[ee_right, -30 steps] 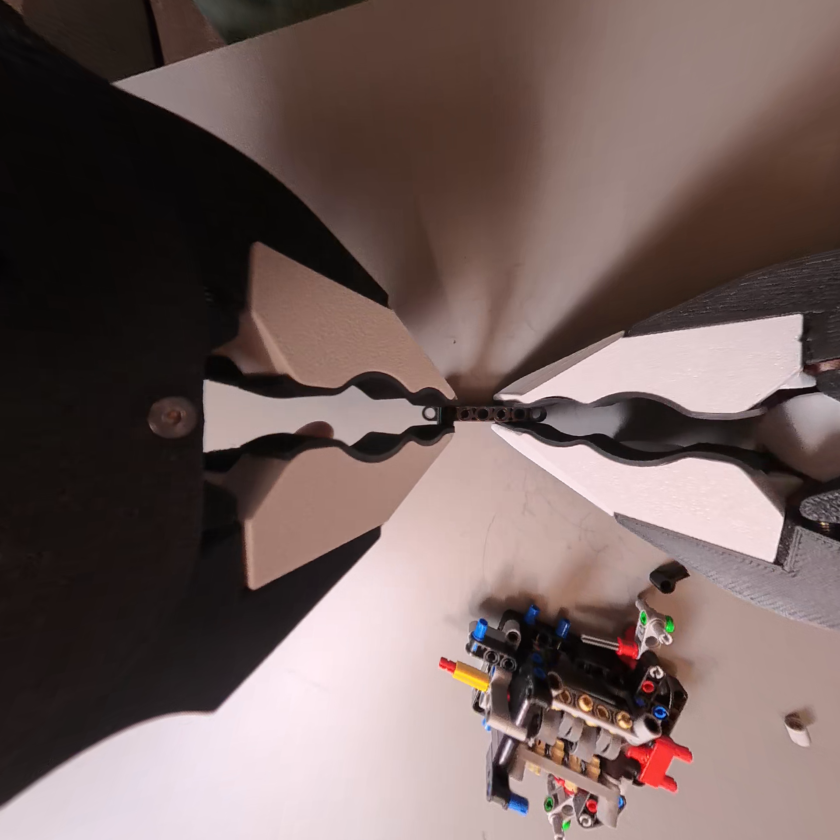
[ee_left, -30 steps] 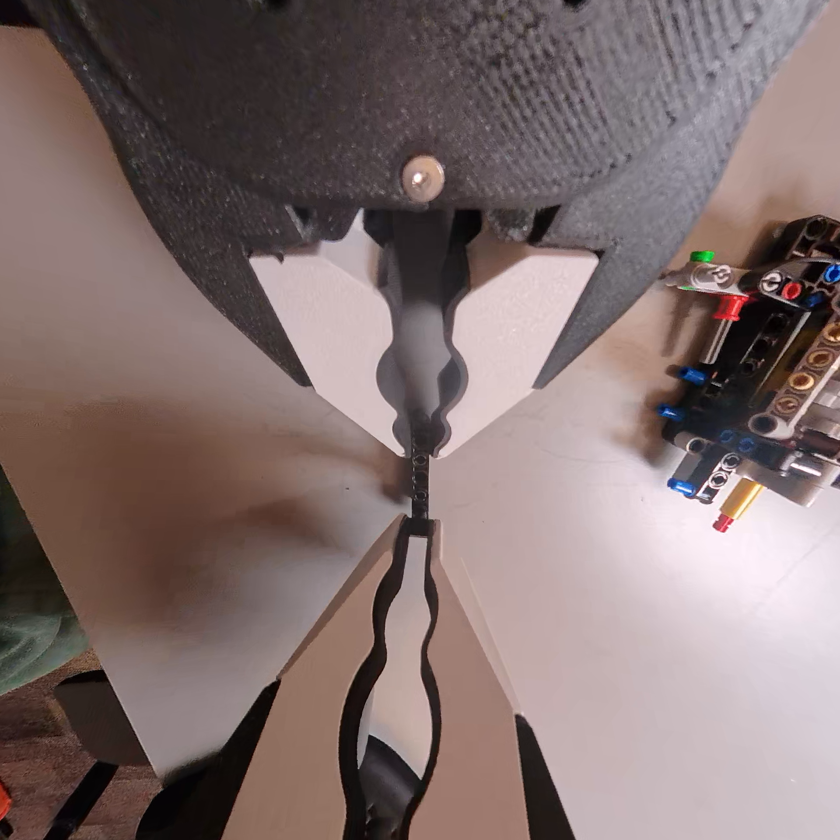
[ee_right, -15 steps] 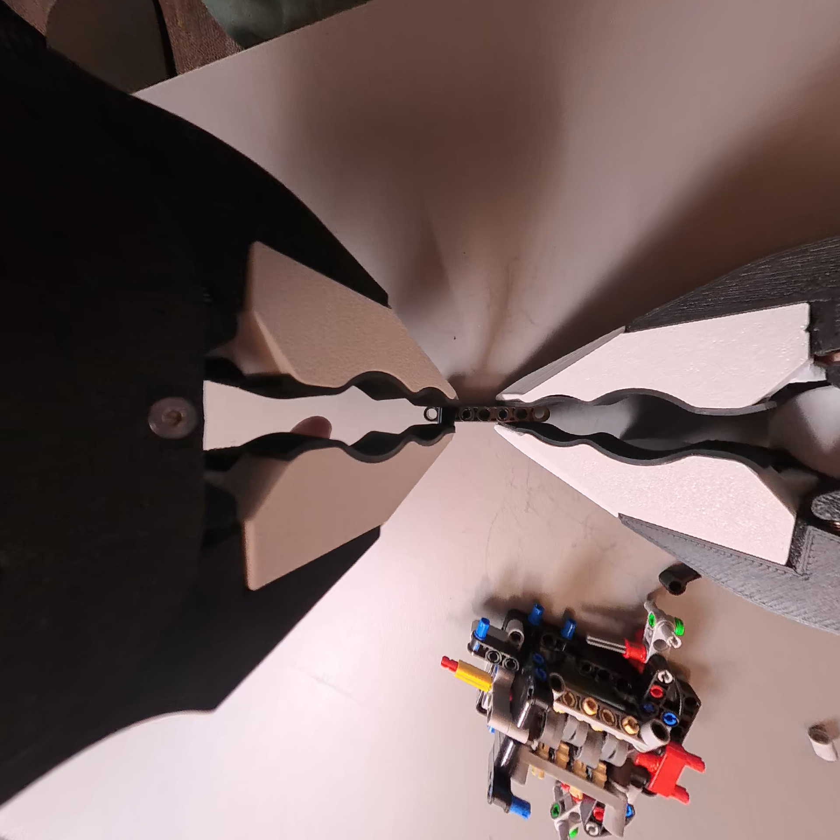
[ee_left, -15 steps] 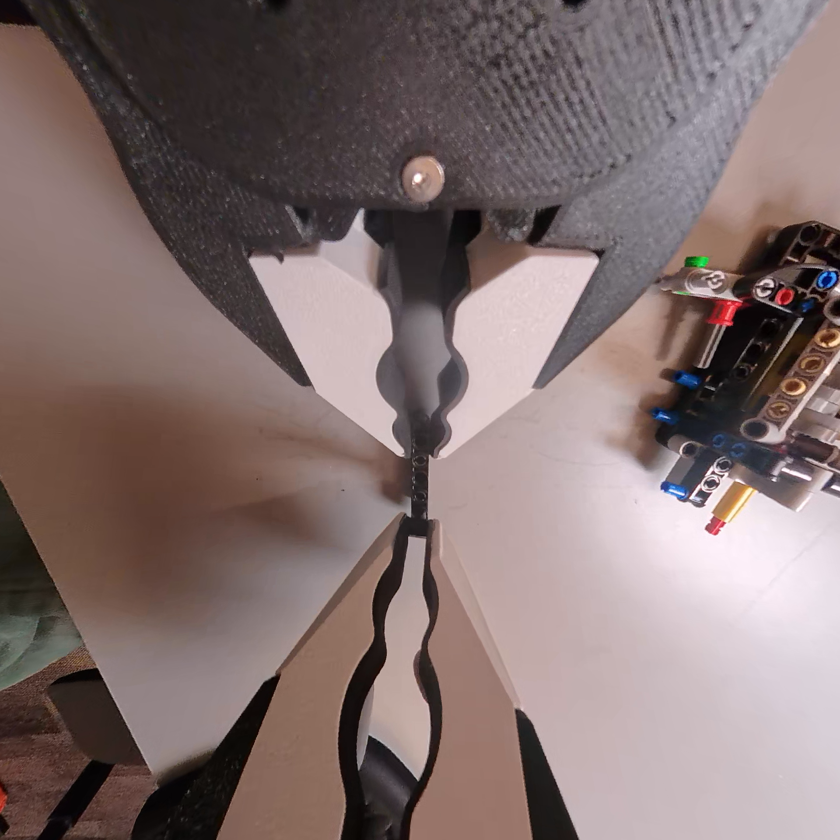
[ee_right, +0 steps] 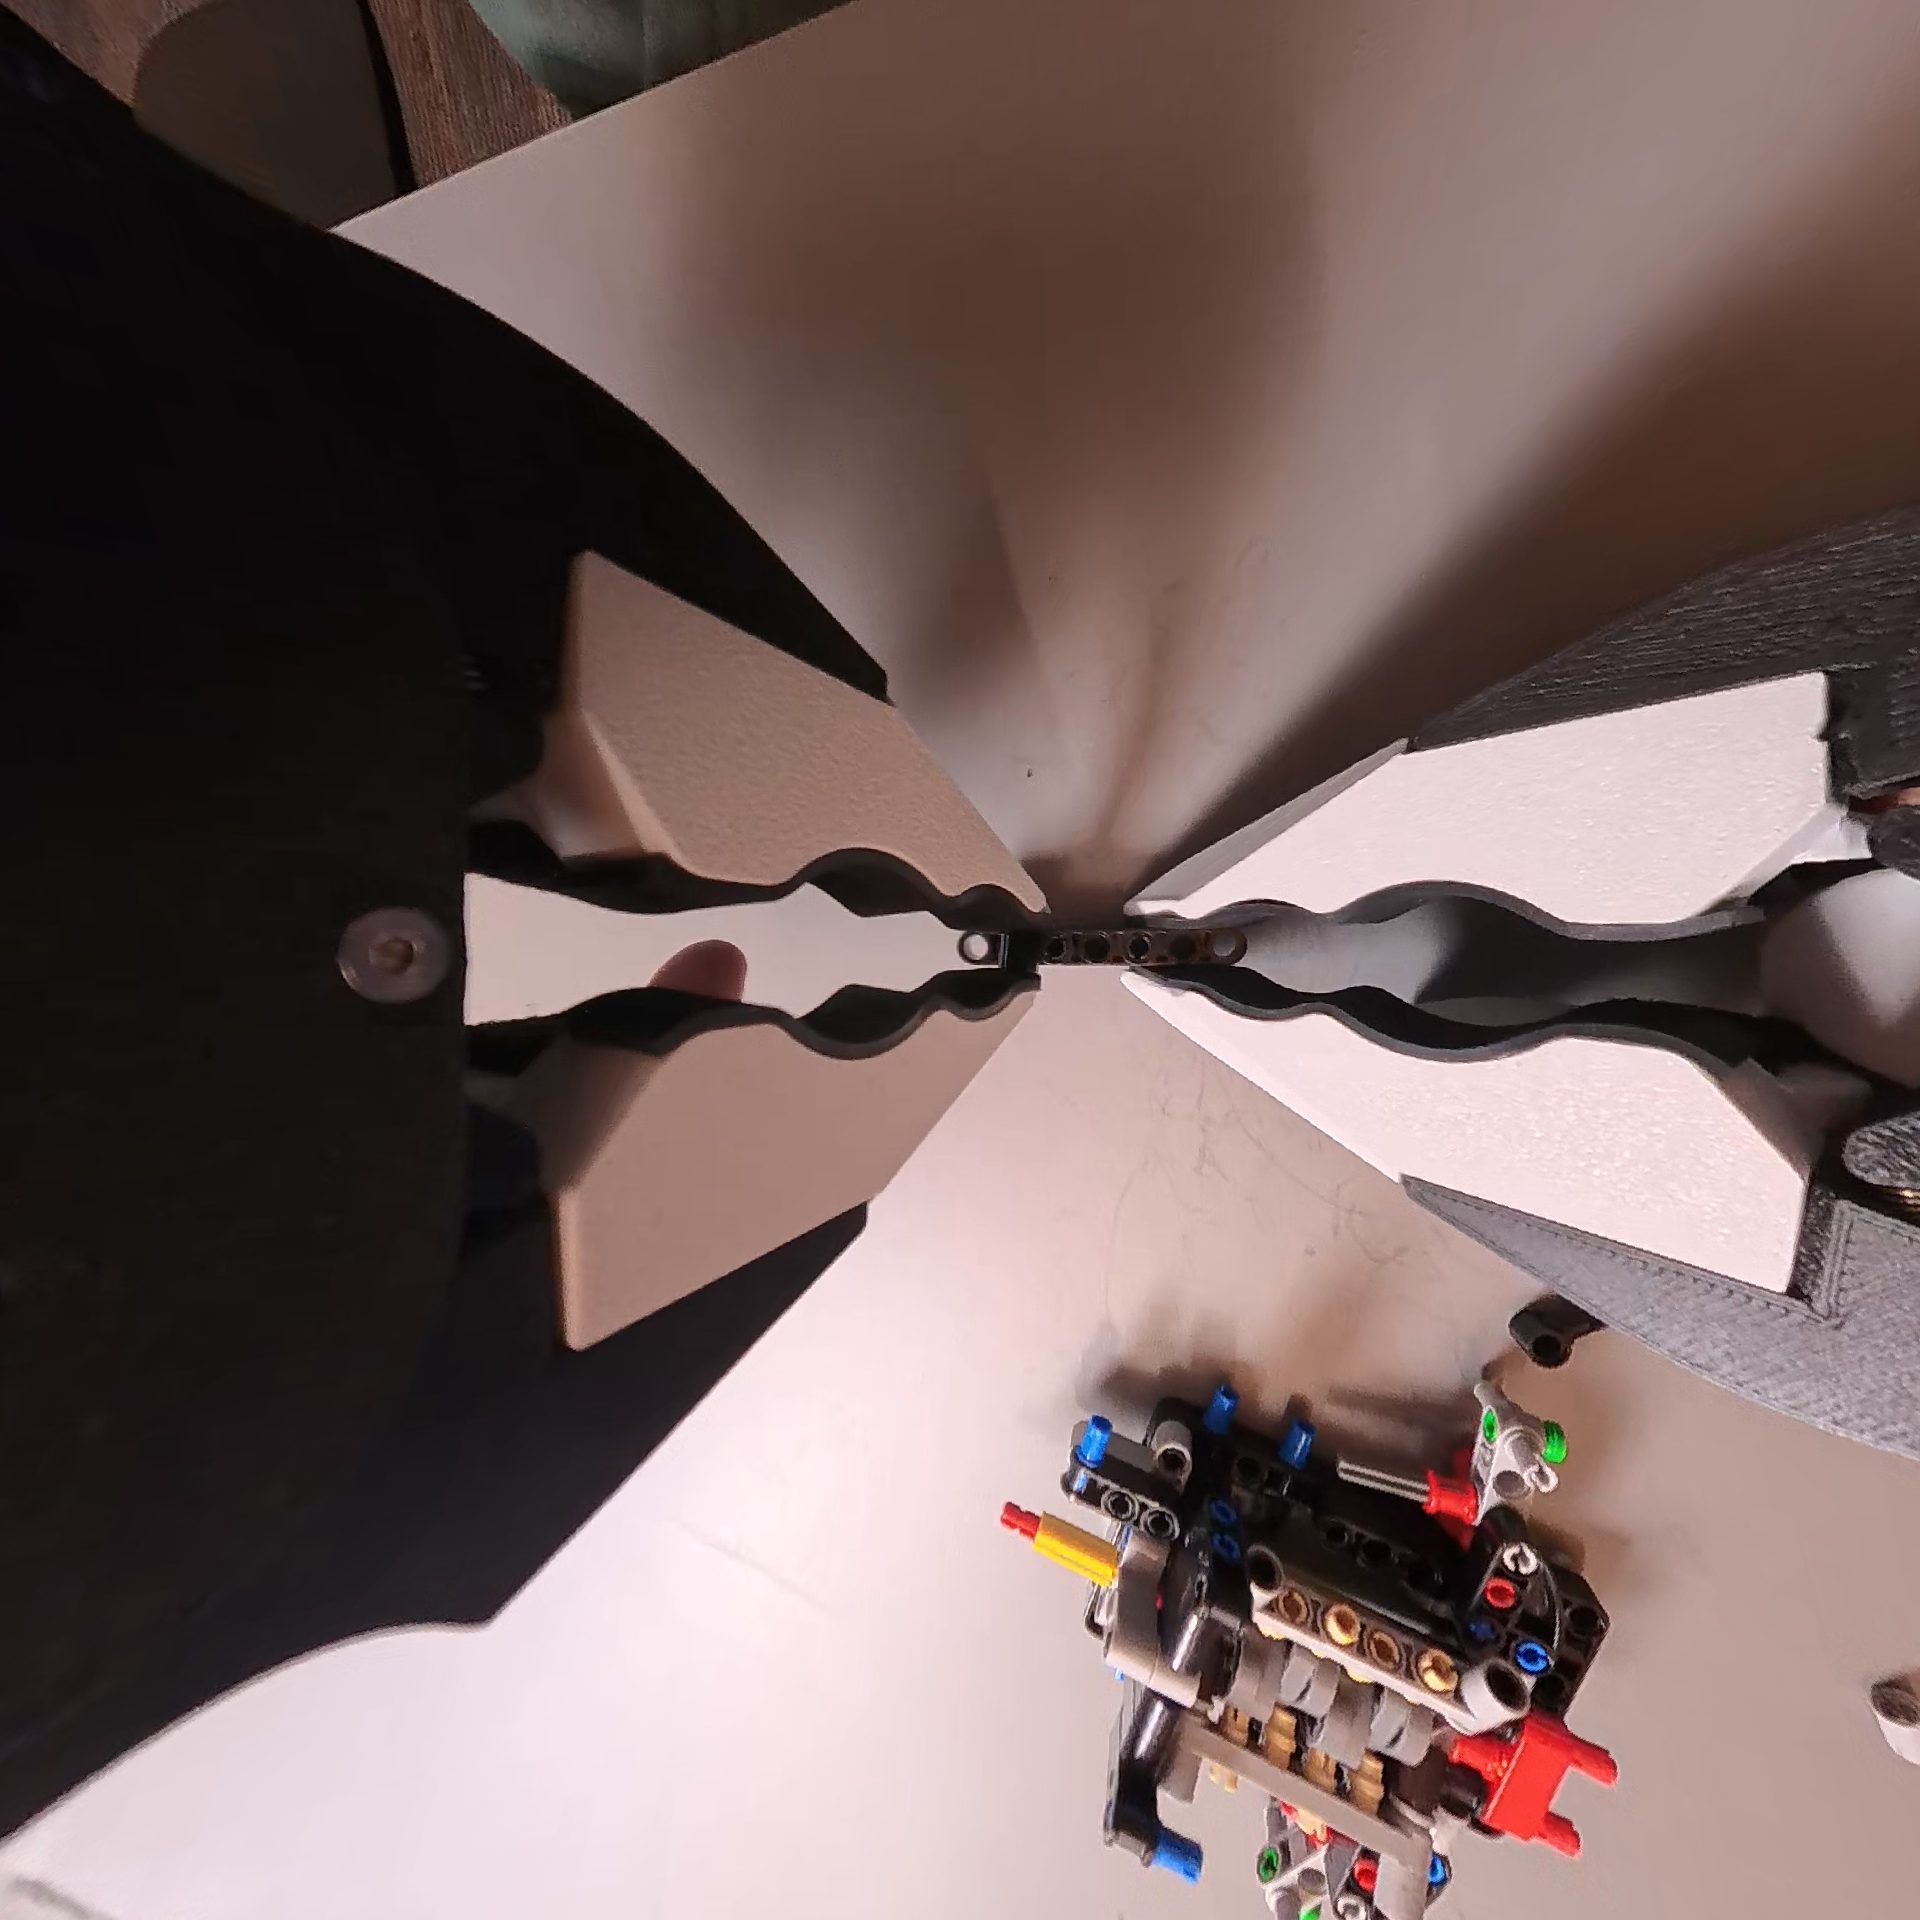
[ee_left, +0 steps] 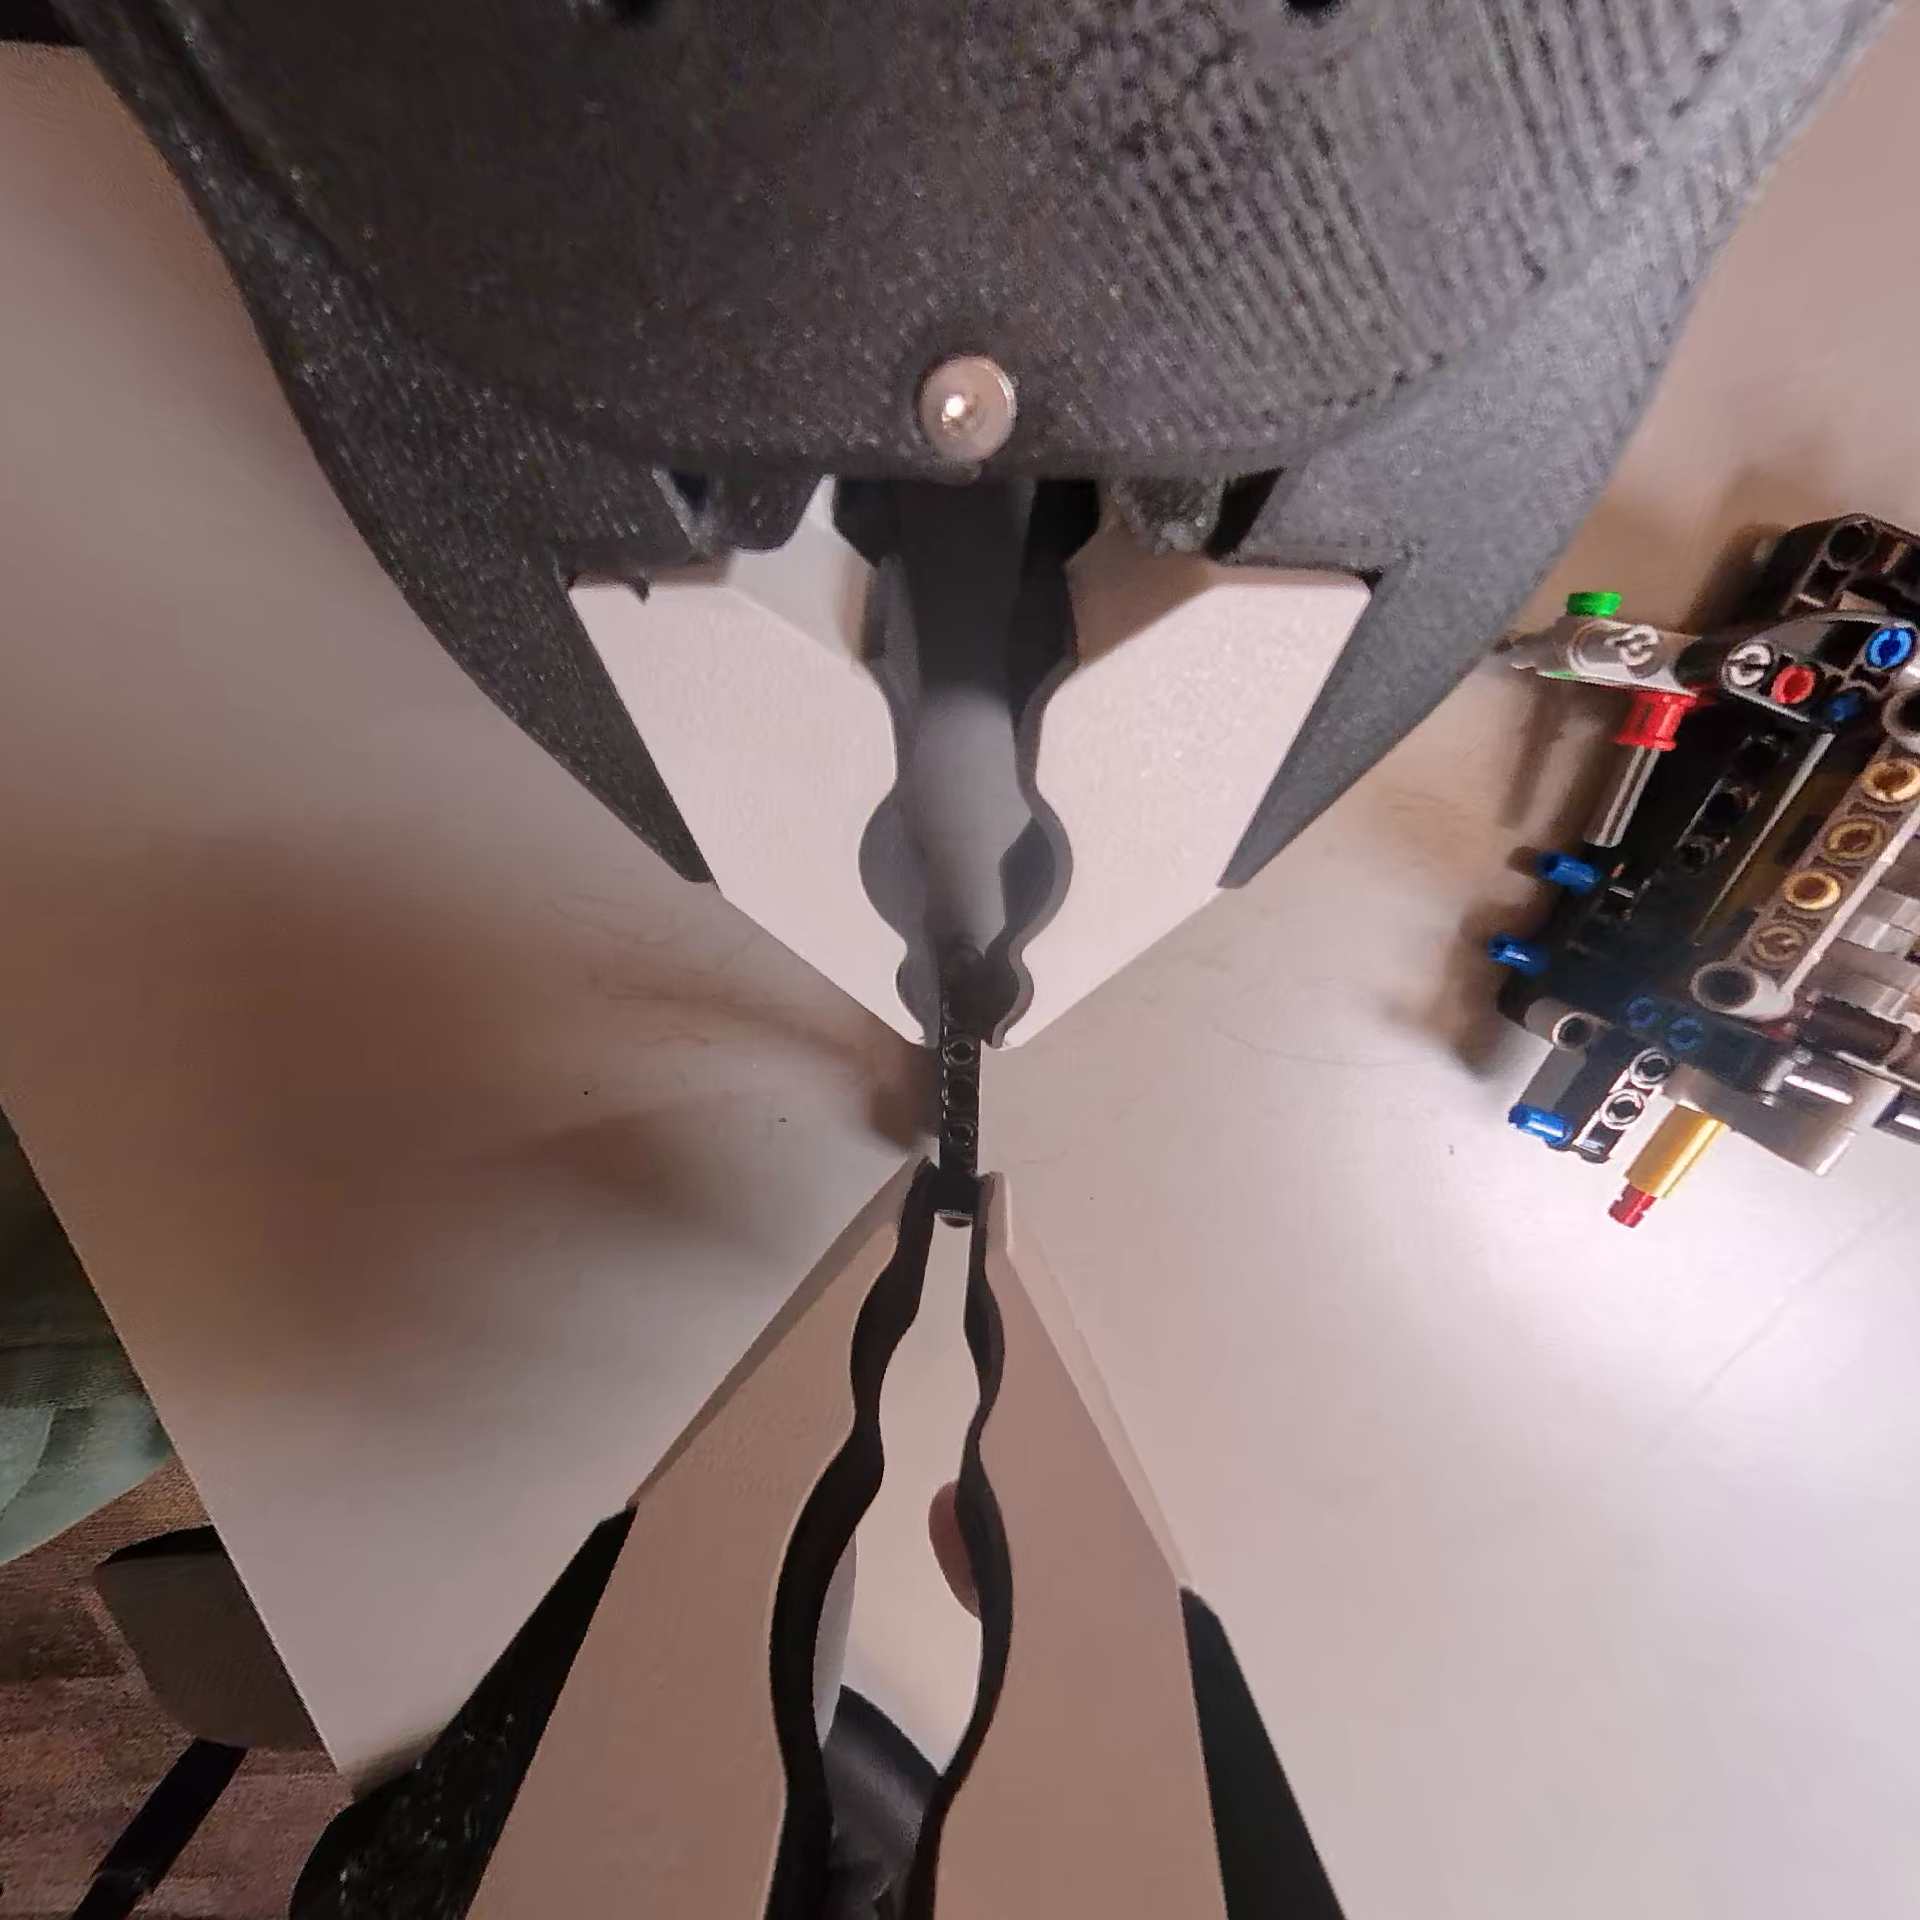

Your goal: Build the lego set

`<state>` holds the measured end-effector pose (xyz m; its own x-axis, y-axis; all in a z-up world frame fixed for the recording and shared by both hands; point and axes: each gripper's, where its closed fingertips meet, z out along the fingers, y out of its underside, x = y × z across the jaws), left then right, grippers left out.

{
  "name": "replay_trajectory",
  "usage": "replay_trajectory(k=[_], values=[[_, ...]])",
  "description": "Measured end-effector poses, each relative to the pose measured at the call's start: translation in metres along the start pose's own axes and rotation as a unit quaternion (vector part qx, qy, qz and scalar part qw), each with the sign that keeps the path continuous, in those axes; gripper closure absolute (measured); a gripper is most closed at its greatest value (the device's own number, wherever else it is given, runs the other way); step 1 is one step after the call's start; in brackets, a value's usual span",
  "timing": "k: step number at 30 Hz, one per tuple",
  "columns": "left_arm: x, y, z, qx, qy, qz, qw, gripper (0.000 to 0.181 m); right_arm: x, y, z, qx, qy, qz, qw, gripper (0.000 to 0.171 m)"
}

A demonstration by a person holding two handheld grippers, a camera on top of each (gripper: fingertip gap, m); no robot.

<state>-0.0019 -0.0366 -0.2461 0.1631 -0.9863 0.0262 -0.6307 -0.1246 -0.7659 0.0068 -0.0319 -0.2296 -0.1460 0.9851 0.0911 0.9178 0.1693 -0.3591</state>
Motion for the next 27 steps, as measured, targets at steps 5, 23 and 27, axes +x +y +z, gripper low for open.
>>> replay_trajectory(k=[5, 23, 27], values=[[0.0, 0.0, 0.0, 0.0, 0.001, -0.002, 1.0, 0.174, -0.001, 0.0, 0.002, 0.008, -0.005, 0.004, 1.0, 0.166], [0.0, 0.0, -0.001, 0.001, 0.002, -0.001, 1.0, 0.174, 0.013, 0.001, -0.011, 0.287, -0.007, 0.187, 0.939, 0.165], [0.0, 0.0, -0.001, 0.002, 0.002, -0.001, 1.0, 0.174, 0.004, -0.001, -0.007, 0.297, -0.004, 0.168, 0.94, 0.165]])
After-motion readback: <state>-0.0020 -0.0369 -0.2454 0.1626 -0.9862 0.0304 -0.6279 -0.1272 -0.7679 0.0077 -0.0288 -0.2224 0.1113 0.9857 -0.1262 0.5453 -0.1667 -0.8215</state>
